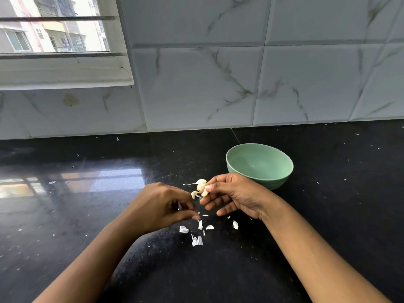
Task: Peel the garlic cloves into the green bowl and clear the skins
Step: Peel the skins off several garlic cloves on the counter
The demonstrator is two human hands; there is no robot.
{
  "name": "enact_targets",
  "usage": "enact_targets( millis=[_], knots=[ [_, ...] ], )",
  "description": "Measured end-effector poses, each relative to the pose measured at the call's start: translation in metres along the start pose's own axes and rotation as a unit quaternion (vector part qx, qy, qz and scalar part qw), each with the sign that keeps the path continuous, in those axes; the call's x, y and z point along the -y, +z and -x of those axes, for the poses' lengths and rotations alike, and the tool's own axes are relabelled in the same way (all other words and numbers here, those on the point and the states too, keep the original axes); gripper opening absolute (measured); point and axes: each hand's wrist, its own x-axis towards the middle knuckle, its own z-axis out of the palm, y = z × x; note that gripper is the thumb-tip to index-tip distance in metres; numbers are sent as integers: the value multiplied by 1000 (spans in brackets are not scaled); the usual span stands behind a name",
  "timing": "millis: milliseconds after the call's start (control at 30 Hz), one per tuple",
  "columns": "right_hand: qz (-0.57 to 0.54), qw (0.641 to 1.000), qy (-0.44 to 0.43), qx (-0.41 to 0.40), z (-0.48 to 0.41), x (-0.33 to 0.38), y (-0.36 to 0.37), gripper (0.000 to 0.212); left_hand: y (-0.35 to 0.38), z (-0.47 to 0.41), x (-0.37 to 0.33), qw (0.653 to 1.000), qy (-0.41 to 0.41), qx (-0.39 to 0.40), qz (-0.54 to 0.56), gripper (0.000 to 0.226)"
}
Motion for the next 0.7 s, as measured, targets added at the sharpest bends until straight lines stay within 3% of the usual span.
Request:
enact_targets(
  millis=[100,233,367,533,700],
  knots=[
    [4,1000,-2,-20,0,1,-1,11,1,-1,1,999,-13,40,-3,14],
    [17,999,-6,-27,1,2,-1,11,3,-1,1,997,-22,74,3,20],
    [25,999,-12,-28,0,0,0,8,1,0,1,998,-48,28,28,22],
    [-33,999,-31,-27,-3,-1,-2,9,1,1,-2,991,-103,-80,16,47],
    [-97,995,-38,2,-3,-3,4,7,12,-5,-16,964,-174,-130,153,33]
  ],
)
